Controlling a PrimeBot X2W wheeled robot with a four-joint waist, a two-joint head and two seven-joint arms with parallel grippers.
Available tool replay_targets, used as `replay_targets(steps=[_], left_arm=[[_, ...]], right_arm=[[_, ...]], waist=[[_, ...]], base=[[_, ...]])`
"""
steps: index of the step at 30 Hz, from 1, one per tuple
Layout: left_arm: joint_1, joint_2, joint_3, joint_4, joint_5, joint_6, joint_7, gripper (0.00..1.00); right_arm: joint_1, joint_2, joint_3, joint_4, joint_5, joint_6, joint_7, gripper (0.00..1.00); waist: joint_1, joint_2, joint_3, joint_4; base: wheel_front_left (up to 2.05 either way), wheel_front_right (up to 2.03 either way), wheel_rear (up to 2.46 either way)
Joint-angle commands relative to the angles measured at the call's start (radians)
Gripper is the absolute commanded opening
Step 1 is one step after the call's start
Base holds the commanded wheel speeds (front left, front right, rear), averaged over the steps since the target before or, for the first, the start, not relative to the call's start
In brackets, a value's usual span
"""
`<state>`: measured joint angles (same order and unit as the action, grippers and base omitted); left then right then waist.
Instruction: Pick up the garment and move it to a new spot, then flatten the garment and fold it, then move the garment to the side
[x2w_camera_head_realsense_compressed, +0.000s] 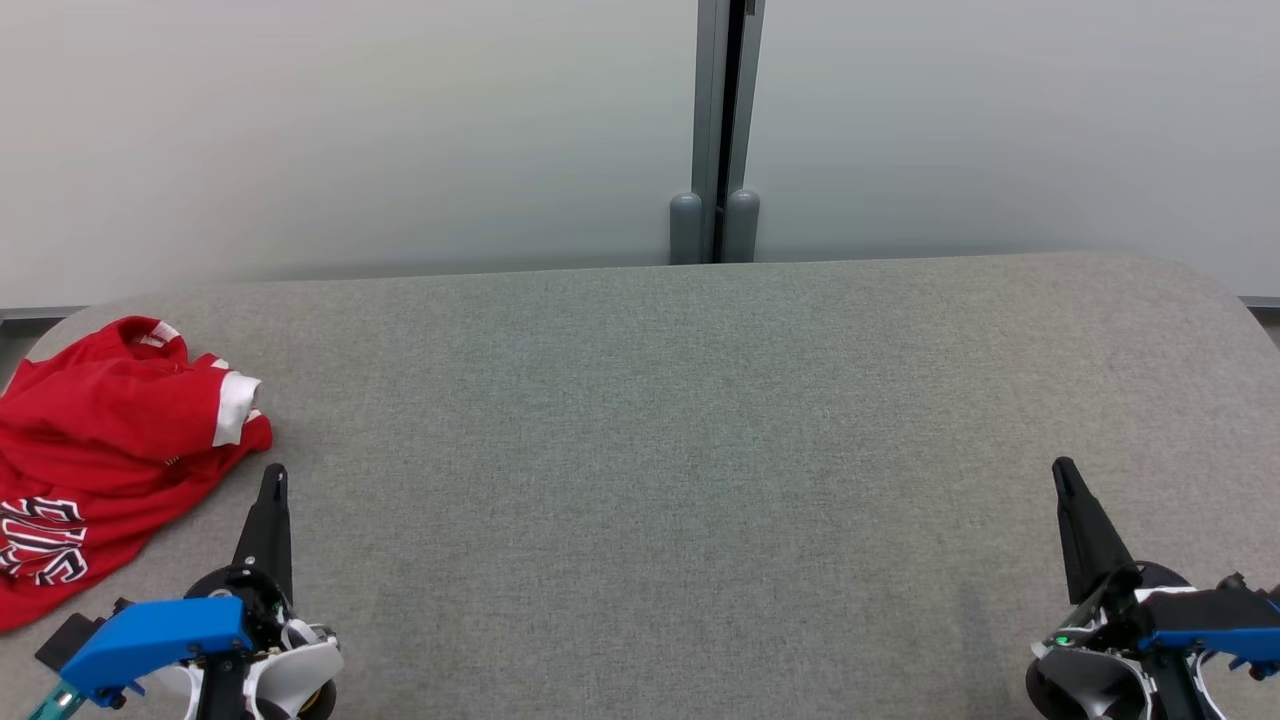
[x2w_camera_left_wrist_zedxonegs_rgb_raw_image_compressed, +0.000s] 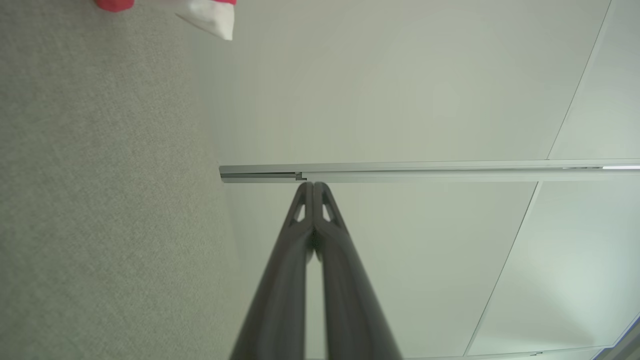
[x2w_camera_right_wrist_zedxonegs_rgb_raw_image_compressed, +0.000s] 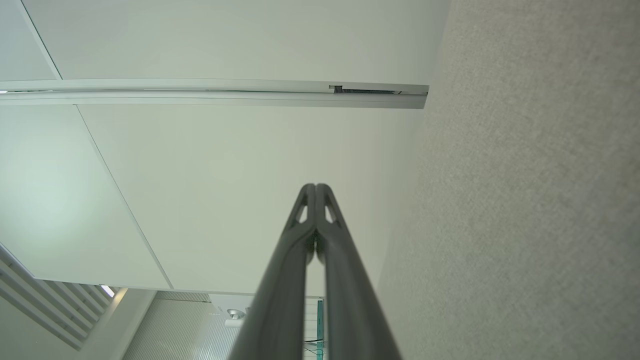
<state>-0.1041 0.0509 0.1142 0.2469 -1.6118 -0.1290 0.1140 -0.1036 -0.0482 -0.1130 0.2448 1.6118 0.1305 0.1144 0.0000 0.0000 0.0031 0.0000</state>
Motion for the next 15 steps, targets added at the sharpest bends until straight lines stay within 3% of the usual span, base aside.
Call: replay_targets(steps=[1, 2, 15], left_arm=[[-0.01, -0.002, 0.001, -0.004, -0.002, -0.005, 0.003, 0.0], [0.0, 0.0, 0.0, 0.0, 0.0, 0.0, 0.0, 1.0], [0.034, -0.004, -0.021, 0.001, 0.045, 0.0, -0.047, 1.0]], right_arm=[[-0.011, -0.004, -0.002, 0.001, 0.002, 0.0, 0.001, 0.0], [0.0, 0.0, 0.0, 0.0, 0.0, 0.0, 0.0, 1.0], [0.038, 0.005, 0.025, 0.013, -0.046, -0.001, -0.047, 1.0]], waist=[[0.0, 0.0, 0.0, 0.0], [0.0, 0.0, 0.0, 0.0], [0.0, 0.0, 0.001, 0.001]], base=[[0.0, 0.0, 0.0], [0.0, 0.0, 0.0], [0.0, 0.0, 0.0]])
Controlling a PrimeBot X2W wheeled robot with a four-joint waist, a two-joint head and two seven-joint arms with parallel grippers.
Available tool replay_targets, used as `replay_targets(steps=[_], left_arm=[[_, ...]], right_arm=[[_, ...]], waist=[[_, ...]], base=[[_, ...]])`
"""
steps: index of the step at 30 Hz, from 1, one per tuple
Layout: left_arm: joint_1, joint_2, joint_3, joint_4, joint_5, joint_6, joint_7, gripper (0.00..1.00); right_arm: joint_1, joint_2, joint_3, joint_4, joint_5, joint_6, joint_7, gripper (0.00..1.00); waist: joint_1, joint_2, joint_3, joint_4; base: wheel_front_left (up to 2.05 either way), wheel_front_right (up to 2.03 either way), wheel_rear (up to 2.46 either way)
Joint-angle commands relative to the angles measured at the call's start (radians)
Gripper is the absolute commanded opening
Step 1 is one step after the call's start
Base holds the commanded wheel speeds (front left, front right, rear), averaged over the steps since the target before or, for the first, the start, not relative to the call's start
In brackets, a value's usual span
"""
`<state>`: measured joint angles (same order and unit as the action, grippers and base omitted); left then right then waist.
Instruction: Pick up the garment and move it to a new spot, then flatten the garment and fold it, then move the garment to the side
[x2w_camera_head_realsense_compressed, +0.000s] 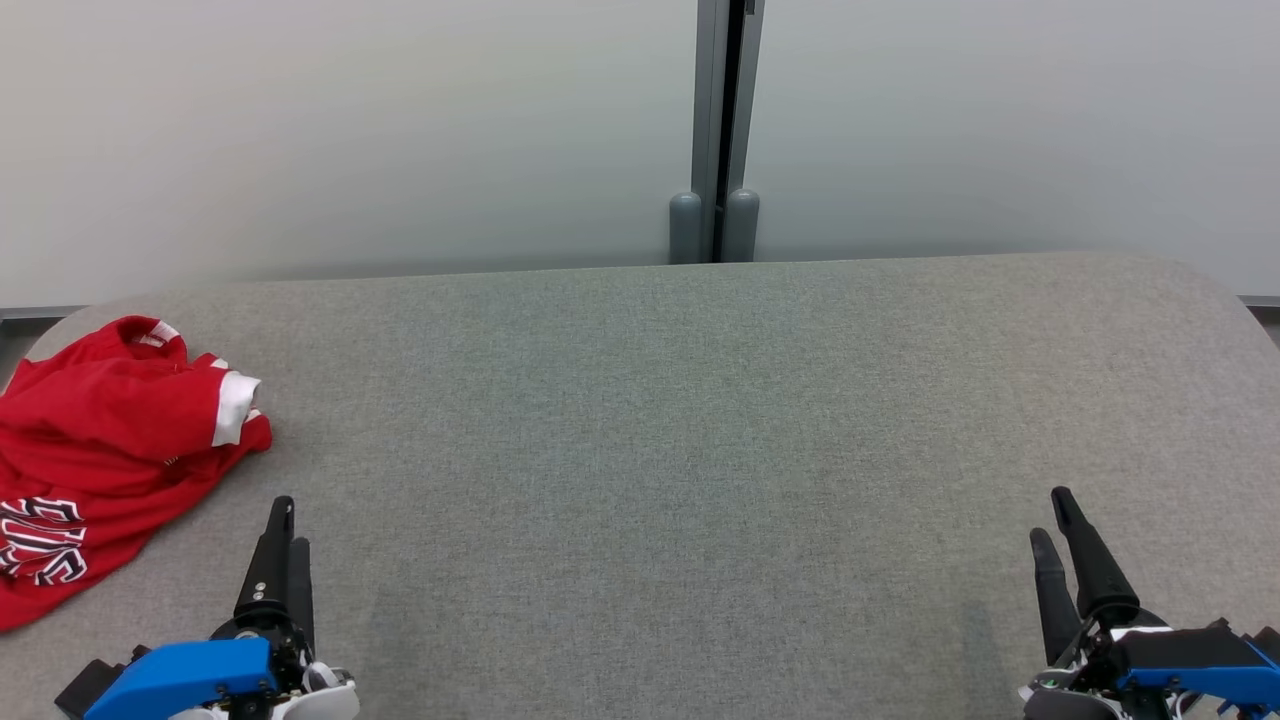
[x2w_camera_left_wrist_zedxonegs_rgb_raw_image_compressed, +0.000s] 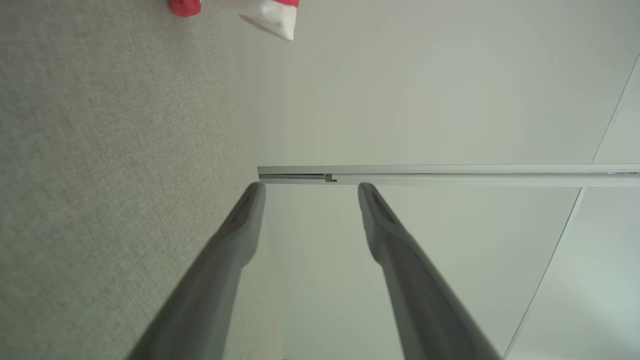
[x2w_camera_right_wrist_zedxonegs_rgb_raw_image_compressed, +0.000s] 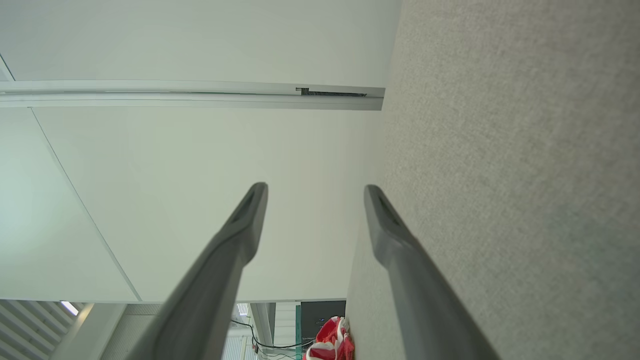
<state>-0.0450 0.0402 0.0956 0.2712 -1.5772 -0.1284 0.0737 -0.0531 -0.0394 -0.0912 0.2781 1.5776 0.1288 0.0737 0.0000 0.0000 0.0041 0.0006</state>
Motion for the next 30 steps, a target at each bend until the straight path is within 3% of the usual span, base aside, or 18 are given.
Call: replay_targets(steps=[1, 9, 30], left_arm=[[-0.025, 0.007, -0.004, -0.025, 0.022, -0.001, -0.012, 1.0], [-0.03, 0.008, -0.012, -0.051, 0.173, 0.003, -0.049, 1.0], [-0.022, 0.009, -0.049, -0.107, 0.579, 0.07, -0.131, 1.0]], right_arm=[[-0.012, -0.004, 0.004, -0.023, -0.021, 0.001, -0.011, 1.0], [-0.005, -0.005, 0.021, -0.049, -0.13, 0.001, -0.048, 1.0], [0.003, -0.007, 0.051, -0.094, -0.5, 0.001, -0.131, 1.0]], waist=[[0.0, 0.0, 0.0, 0.0], [0.0, 0.0, 0.002, 0.001], [0.0, 0.0, 0.006, 0.003]], base=[[0.0, 0.0, 0.0], [0.0, 0.0, 0.0], [0.0, 0.0, 0.0]])
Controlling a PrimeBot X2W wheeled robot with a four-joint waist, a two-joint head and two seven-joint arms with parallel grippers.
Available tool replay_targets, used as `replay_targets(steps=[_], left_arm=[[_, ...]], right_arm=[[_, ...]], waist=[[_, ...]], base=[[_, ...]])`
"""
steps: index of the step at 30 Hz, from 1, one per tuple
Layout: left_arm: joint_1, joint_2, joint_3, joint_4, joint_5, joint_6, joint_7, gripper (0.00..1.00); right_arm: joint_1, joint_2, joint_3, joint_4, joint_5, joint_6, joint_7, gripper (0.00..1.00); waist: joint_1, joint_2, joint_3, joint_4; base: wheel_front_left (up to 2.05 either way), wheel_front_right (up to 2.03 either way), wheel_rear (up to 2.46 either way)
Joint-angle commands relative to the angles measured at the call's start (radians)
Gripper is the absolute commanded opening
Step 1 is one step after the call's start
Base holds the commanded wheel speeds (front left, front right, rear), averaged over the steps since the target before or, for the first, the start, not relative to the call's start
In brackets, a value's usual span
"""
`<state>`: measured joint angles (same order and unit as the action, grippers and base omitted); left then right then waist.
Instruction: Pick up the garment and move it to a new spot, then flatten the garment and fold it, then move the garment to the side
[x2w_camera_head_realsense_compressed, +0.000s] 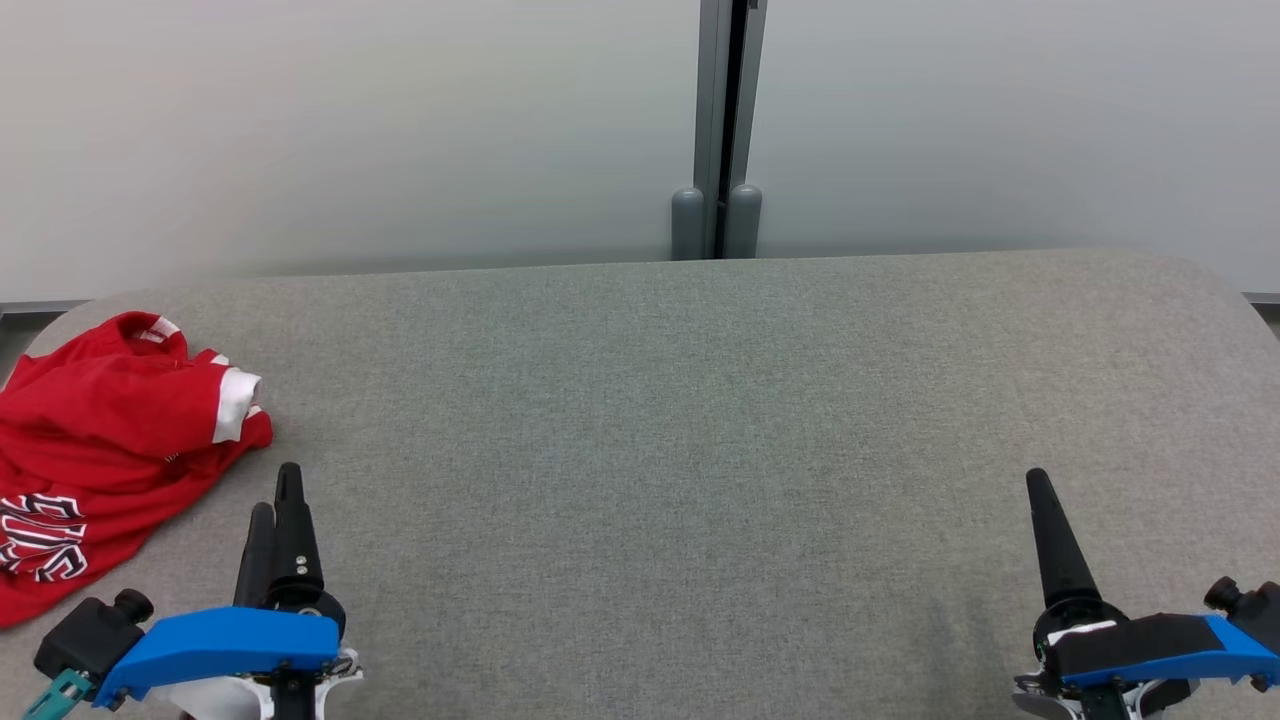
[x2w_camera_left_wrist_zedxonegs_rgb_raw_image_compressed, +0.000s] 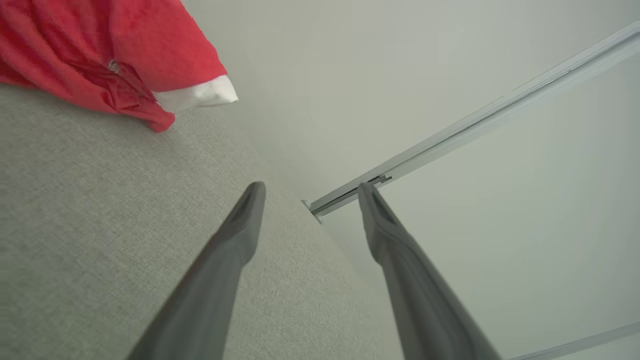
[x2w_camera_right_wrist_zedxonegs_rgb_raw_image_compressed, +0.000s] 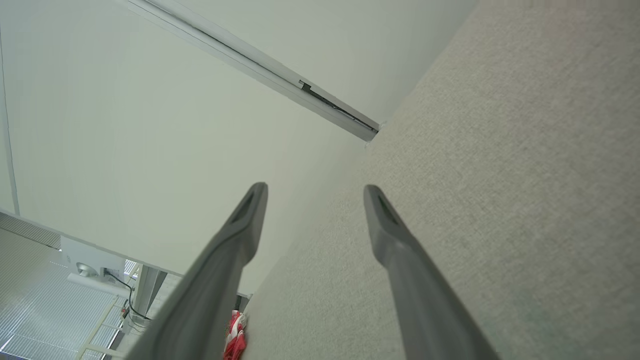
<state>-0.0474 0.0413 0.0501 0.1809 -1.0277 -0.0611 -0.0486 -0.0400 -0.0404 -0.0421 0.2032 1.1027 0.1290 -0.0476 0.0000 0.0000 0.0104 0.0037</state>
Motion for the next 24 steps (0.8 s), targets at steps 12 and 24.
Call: replay_targets(steps=[12, 24], left_arm=[[-0.021, 0.01, -0.02, 0.0, 0.243, 0.022, -0.046, 1.0], [-0.016, 0.022, -0.049, 0.018, 0.424, 0.03, -0.082, 1.0]], right_arm=[[-0.004, -0.008, 0.017, -0.017, -0.208, 0.001, -0.046, 1.0], [0.006, -0.009, 0.03, -0.005, -0.367, 0.002, -0.082, 1.0]], waist=[[0.0, 0.0, 0.001, 0.003], [0.0, 0.0, -0.001, 0.005]], base=[[0.0, 0.0, 0.0], [0.0, 0.0, 0.0]])
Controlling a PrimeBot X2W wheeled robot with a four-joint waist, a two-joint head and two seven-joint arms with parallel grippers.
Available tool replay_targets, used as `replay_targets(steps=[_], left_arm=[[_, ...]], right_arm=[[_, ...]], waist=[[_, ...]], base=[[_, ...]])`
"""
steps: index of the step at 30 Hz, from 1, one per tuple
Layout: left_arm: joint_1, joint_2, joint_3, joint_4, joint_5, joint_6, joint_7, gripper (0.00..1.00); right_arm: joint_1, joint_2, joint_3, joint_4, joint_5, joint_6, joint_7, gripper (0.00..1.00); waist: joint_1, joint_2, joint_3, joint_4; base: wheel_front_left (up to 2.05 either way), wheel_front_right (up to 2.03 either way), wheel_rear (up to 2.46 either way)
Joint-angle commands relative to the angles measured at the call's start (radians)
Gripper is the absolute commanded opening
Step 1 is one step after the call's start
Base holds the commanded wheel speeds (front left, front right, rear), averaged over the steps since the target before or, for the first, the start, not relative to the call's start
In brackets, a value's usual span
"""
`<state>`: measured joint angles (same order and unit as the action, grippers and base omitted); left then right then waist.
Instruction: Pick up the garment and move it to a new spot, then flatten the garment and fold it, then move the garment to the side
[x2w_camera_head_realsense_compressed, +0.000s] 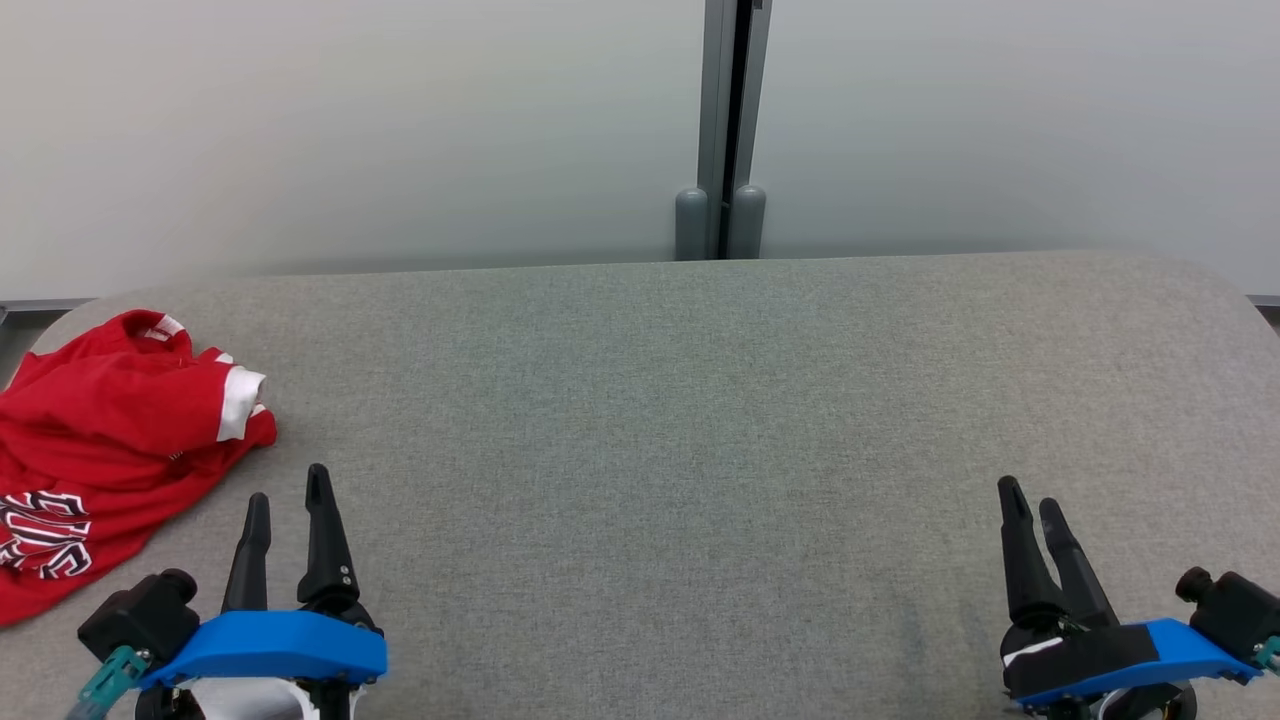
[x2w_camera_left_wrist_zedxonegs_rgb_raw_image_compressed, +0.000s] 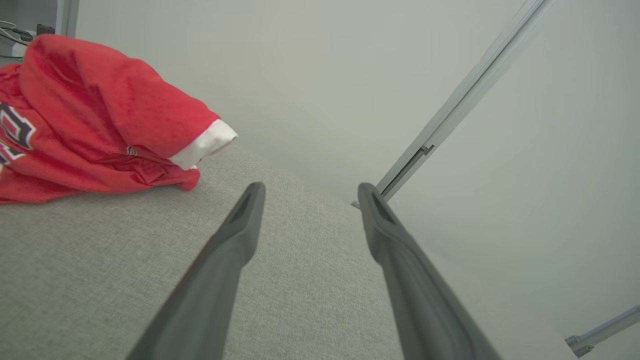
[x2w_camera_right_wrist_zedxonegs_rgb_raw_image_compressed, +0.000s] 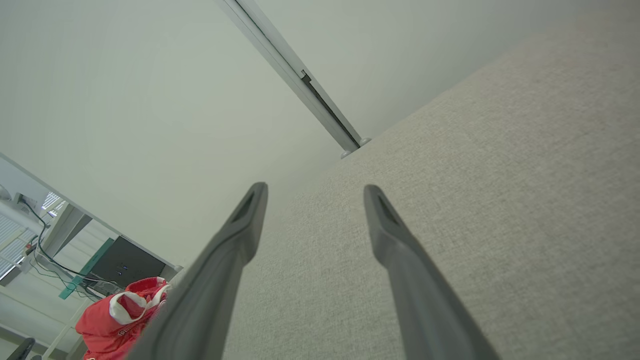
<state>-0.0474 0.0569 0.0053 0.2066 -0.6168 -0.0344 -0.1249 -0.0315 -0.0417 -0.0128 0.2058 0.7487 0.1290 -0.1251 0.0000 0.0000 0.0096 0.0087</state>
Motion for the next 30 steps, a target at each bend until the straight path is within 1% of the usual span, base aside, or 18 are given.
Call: replay_targets(steps=[1, 10, 30], left_arm=[[-0.016, 0.007, -0.006, -0.007, 0.026, 0.004, -0.007, 1.0], [-0.013, 0.015, -0.022, 0.011, 0.142, 0.012, -0.034, 1.0], [-0.02, 0.023, -0.045, 0.042, 0.327, 0.028, -0.082, 1.0]], right_arm=[[-0.002, -0.008, 0.001, -0.008, -0.025, 0.002, -0.007, 1.0], [0.003, -0.009, 0.01, 0.009, -0.147, 0.002, -0.034, 1.0], [0.013, -0.011, 0.018, 0.023, -0.357, 0.002, -0.081, 1.0]], waist=[[0.0, 0.0, 0.0, 0.001], [0.0, 0.0, 0.0, 0.006], [0.0, 0.0, -0.003, 0.014]], base=[[0.0, 0.0, 0.0], [0.0, 0.0, 0.0], [0.0, 0.0, 0.0]])
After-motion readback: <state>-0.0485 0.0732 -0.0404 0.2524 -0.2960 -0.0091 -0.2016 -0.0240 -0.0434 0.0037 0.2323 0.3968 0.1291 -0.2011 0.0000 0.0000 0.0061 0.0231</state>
